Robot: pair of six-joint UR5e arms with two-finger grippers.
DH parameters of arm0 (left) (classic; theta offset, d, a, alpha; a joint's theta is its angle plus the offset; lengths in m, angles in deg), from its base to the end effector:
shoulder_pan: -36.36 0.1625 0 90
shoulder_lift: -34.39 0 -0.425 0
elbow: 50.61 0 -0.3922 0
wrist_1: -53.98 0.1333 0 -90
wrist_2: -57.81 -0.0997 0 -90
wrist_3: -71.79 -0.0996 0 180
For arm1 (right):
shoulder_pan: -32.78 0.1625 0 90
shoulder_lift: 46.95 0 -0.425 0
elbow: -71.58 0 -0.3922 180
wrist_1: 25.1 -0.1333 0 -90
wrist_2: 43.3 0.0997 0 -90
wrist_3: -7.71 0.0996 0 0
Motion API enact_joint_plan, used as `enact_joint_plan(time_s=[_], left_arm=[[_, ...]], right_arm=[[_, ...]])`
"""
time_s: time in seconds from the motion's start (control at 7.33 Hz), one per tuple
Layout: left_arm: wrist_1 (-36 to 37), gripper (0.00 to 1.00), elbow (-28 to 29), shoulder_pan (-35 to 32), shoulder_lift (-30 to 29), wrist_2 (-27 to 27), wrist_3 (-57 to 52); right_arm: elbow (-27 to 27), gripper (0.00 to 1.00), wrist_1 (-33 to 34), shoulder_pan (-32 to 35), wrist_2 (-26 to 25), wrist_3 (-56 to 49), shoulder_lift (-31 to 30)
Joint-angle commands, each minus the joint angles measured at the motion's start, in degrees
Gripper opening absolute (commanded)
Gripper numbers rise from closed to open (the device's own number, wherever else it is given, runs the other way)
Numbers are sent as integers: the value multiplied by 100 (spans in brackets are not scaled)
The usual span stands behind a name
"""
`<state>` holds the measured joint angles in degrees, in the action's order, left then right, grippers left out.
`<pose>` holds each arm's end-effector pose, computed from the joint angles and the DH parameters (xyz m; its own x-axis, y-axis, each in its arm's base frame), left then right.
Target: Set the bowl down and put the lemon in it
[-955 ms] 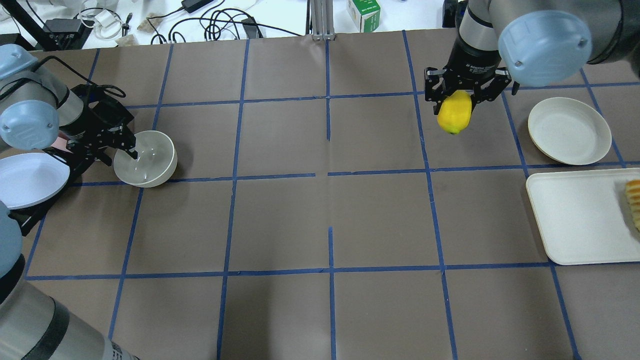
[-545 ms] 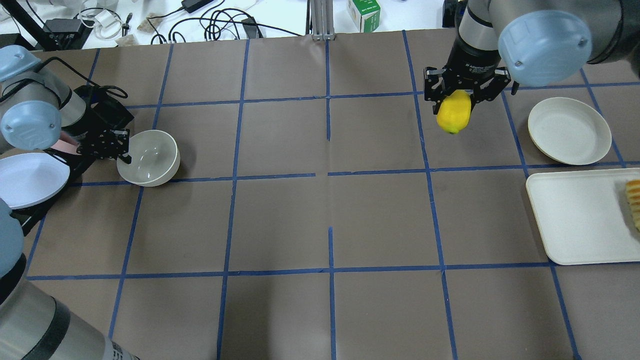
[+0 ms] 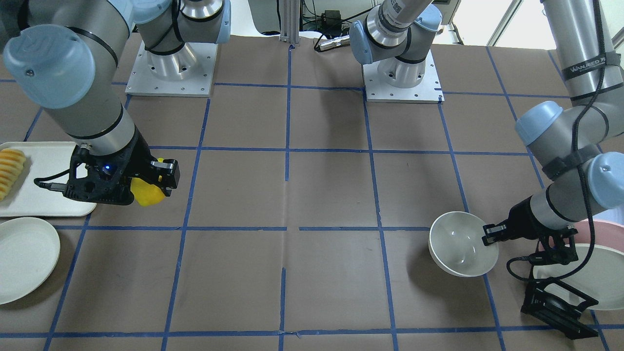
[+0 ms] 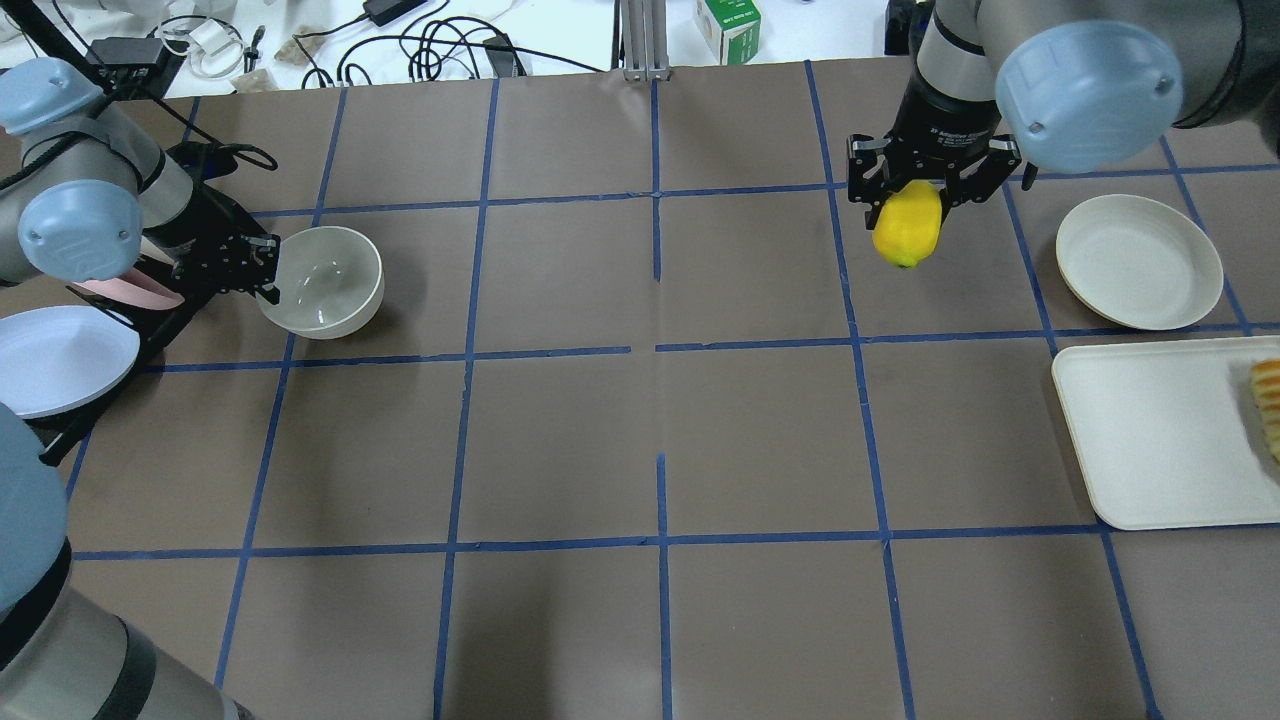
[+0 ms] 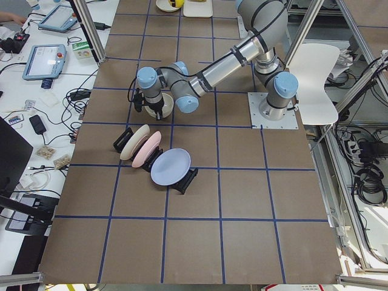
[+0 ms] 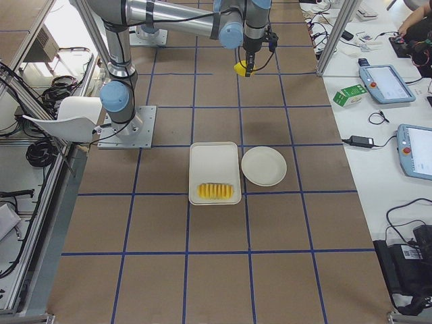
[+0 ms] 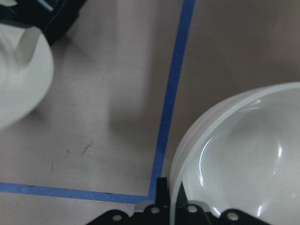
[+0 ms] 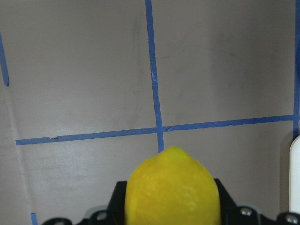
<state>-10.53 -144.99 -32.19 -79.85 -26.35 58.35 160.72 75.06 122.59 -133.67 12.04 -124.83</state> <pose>0.0906 -0.6229 0.2578 -0.9834 -0.1429 0.1115 -0.1404 0.9897 0.0295 0.1308 -0.5721 0.4000 -0.9969 0.0787 0.0079 0.0788 0.9967 0.0187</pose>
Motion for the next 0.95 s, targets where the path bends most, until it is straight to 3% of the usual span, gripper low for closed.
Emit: enact_joint_plan(time_s=[0.0, 0.27, 0.41, 0.82], left_arm=[[-9, 0, 16, -681, 226, 242, 900], [253, 0, -10, -1797, 279, 207, 1982], [655, 0, -89, -2150, 114, 207, 2343], [870, 0, -273, -3092, -81, 277, 3047]], right_arm=[[7, 21, 12, -8, -7, -64, 9], [7, 21, 3, -8, -16, -38, 10], [7, 21, -6, -8, -7, -38, 10], [7, 21, -6, -8, 11, -11, 10]])
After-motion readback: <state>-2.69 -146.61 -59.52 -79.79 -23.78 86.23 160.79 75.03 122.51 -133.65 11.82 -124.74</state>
